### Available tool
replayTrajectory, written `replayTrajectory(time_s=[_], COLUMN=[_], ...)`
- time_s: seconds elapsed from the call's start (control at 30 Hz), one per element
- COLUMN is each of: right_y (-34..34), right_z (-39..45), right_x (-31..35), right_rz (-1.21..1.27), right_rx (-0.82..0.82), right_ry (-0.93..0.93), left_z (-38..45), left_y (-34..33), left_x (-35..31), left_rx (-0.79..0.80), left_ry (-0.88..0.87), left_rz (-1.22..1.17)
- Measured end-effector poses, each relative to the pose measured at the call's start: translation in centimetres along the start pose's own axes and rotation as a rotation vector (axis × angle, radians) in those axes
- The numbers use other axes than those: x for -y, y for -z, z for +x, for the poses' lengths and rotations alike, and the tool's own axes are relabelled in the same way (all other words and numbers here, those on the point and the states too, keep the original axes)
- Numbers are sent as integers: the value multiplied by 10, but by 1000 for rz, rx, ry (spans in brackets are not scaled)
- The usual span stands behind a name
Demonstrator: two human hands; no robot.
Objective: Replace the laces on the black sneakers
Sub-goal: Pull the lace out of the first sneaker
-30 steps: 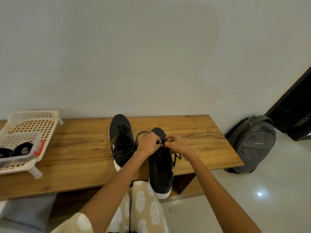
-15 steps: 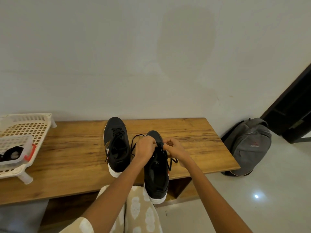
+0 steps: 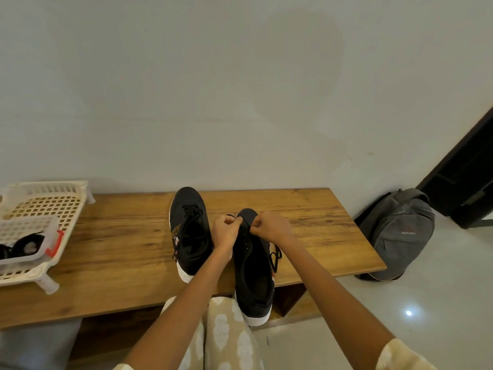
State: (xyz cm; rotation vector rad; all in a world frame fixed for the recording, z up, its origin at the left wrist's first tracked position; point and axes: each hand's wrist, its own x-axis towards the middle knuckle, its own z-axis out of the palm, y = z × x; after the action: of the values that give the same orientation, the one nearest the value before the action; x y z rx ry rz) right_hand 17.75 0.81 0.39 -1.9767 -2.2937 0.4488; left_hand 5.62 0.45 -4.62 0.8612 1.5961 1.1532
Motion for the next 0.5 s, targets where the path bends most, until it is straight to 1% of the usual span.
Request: replayTrajectory(time_s=[0.13, 0.2, 0.27, 0.3, 0.43, 0.5], right_y=[31, 47, 52, 50, 36, 31], right_z=[12, 20, 25, 27, 27, 20], right_x=[24, 37, 46, 47, 39, 28], right_rz=[108, 140, 135, 142, 296, 396], right_rx=[-108, -132, -113, -100, -58, -25], right_ry=[-1, 36, 61, 61, 56, 47], left_z=[-12, -16, -17, -17, -12, -9], left_y=[-2, -2, -3, -3, -7, -6], left_x=[5, 11, 15, 16, 9, 2], left_rx=[172, 204, 171, 151, 51, 10], left_ry=[-83, -184, -301, -330, -306, -266], left_rz=[-46, -12, 56, 84, 244, 256])
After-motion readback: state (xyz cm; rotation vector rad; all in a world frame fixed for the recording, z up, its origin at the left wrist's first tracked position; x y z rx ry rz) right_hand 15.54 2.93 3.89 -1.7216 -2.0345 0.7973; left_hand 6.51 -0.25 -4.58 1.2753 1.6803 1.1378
